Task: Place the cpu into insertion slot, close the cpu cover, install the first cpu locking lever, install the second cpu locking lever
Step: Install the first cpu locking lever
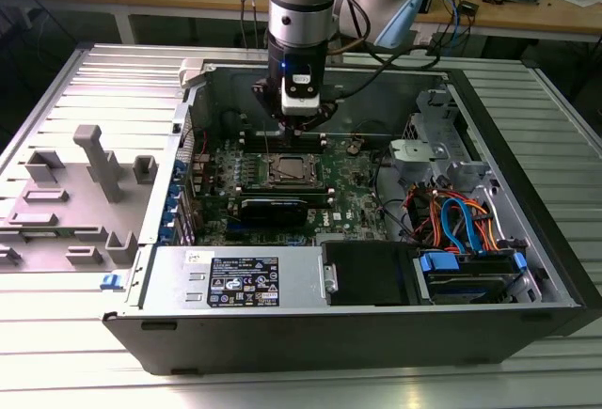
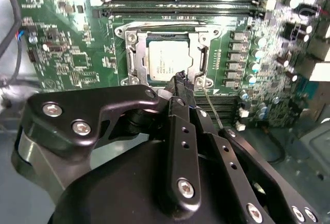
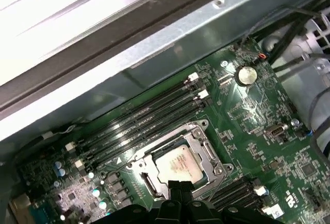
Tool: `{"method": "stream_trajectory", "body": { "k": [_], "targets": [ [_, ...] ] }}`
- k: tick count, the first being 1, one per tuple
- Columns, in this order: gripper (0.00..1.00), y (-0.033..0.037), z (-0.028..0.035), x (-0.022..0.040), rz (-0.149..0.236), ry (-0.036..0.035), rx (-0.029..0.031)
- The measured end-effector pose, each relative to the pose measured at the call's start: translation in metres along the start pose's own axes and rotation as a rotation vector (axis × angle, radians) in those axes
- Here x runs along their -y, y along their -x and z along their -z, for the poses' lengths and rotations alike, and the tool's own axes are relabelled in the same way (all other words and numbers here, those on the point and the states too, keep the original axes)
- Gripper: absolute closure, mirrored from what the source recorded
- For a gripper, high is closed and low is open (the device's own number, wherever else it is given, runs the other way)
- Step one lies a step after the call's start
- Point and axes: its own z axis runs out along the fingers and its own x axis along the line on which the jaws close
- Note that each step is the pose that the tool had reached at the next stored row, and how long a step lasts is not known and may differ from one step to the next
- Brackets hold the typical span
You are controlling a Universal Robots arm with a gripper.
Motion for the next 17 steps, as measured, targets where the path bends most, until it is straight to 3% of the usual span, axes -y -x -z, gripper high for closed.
{"method": "stream_trajectory", "body": {
  "k": [9, 13, 17],
  "targets": [
    [0.89, 0.0000, -0.0004, 0.0000, 0.170, -0.0007, 0.0003],
    [0.89, 0.0000, -0.0004, 0.0000, 0.211, -0.0008, 0.0005],
    [0.89, 0.0000, -0.0004, 0.0000, 0.213, -0.0008, 0.0005]
  ]
}}
